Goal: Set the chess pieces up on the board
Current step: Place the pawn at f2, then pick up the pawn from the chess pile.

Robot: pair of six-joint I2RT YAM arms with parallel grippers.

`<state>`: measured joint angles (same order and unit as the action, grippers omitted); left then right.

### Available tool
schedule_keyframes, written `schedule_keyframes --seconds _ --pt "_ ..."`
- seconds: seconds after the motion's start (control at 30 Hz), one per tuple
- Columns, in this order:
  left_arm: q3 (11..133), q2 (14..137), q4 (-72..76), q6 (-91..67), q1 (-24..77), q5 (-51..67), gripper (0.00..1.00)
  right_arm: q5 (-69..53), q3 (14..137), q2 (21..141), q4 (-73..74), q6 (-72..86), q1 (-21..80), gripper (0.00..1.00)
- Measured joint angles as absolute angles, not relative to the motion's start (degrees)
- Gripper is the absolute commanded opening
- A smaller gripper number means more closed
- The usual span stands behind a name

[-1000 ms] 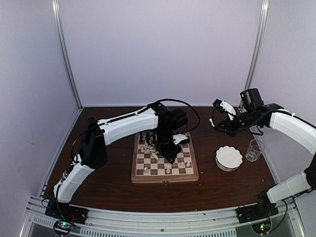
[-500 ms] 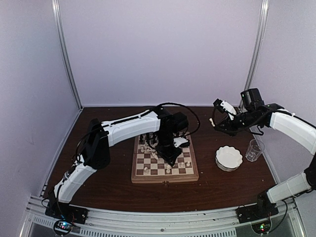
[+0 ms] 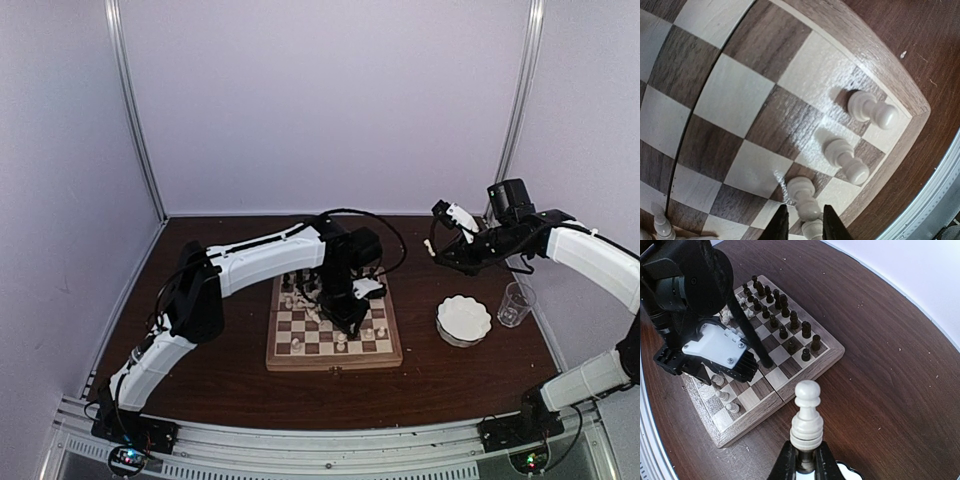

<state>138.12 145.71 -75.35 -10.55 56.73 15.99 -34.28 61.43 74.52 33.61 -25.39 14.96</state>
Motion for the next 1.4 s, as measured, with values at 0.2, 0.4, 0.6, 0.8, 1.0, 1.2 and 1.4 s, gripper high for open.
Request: schedule_keyframes --seconds 0.2,0.4,0.6,0.8,1.0,1.2,1.4 --pt "138.15 145.73 -75.0 -10.61 56.73 17.08 0.3 -34.35 61.43 74.52 33.61 -25.39 14.96 0.07" --pt "138.15 145.73 -74.61 -10.61 56.73 17.17 0.32 -34.63 61.43 74.52 33.61 -25.39 14.94 0.07" --pt "138.15 145.73 -73.43 -10.63 56.73 16.67 0.33 -34.68 61.43 74.52 33.61 -25.39 14.94 0.07" --pt "138.15 145.73 -72.58 -10.59 56.75 15.88 0.39 -34.7 61.41 74.52 33.63 -25.39 14.79 0.07" --pt "135.37 142.52 -72.01 -9.63 56.73 11.42 0.45 -35.0 61.41 74.52 33.65 -25.39 14.7 0.07" --pt "127.26 128.05 -67.57 -9.67 56.12 11.4 0.47 -37.82 61.43 74.52 34.09 -25.63 14.7 0.08" --pt "114.15 111.9 -49.91 -16.82 53.1 18.5 0.47 -40.69 62.7 74.65 36.93 -26.96 16.36 0.08"
